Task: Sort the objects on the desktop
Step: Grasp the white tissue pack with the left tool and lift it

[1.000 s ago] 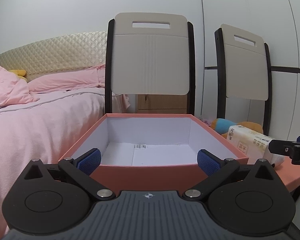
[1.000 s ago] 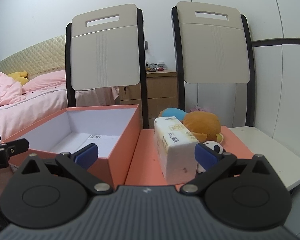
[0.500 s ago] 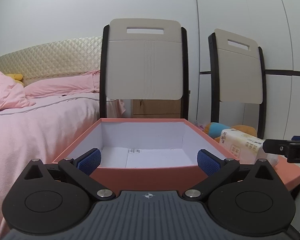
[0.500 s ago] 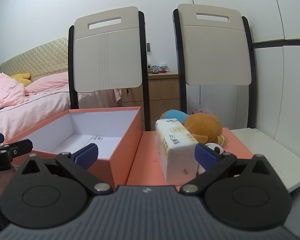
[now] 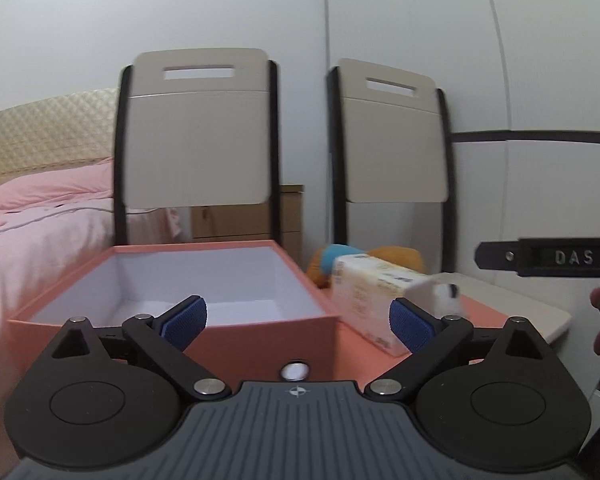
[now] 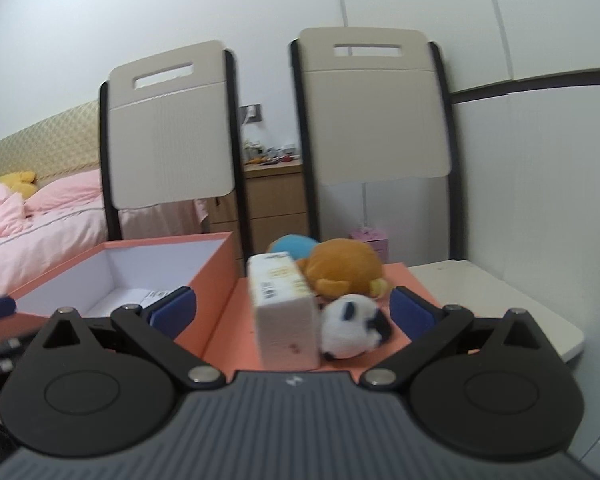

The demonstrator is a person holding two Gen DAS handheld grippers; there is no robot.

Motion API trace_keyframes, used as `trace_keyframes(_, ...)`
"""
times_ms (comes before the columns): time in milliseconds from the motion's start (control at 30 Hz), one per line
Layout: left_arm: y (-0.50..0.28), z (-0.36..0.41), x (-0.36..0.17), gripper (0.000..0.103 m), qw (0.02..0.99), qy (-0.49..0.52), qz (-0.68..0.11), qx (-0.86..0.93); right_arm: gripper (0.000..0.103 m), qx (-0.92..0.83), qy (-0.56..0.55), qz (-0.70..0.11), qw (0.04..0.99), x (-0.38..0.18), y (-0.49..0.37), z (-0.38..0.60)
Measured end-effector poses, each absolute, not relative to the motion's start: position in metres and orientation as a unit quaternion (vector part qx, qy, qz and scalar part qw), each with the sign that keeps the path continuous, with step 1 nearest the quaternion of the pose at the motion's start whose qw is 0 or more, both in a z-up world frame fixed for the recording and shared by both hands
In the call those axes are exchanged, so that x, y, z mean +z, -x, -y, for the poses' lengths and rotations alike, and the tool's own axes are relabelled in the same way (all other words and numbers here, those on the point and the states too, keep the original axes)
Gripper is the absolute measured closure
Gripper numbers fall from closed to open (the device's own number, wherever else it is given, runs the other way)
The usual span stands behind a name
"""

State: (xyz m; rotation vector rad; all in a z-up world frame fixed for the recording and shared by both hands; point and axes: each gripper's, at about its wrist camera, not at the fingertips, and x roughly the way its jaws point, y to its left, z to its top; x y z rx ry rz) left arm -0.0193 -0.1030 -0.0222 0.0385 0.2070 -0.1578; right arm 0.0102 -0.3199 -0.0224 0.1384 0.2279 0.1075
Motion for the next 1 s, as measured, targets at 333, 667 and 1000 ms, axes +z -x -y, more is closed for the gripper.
trace_keyframes(333, -0.014, 0.194, -0.042, 0.007, 0.987, -0.041, -0.099, -0.123, 0.0, -0.011, -0.102, -0.079, 0.992, -0.024, 0.026, 0.382)
trace_keyframes(667, -0.121, 0.235, -0.049, 0.007, 0.986, -0.033, -0.16, -0.03, 0.0, -0.009, -0.123, -0.08, 0.989, -0.031, 0.04, 0.415)
trace_keyframes(1000, -0.163, 0.237, -0.053, 0.03, 0.973, -0.04, -0.226, -0.029, 0.0, 0.02, -0.127, -0.085, 0.988, -0.031, 0.034, 0.411)
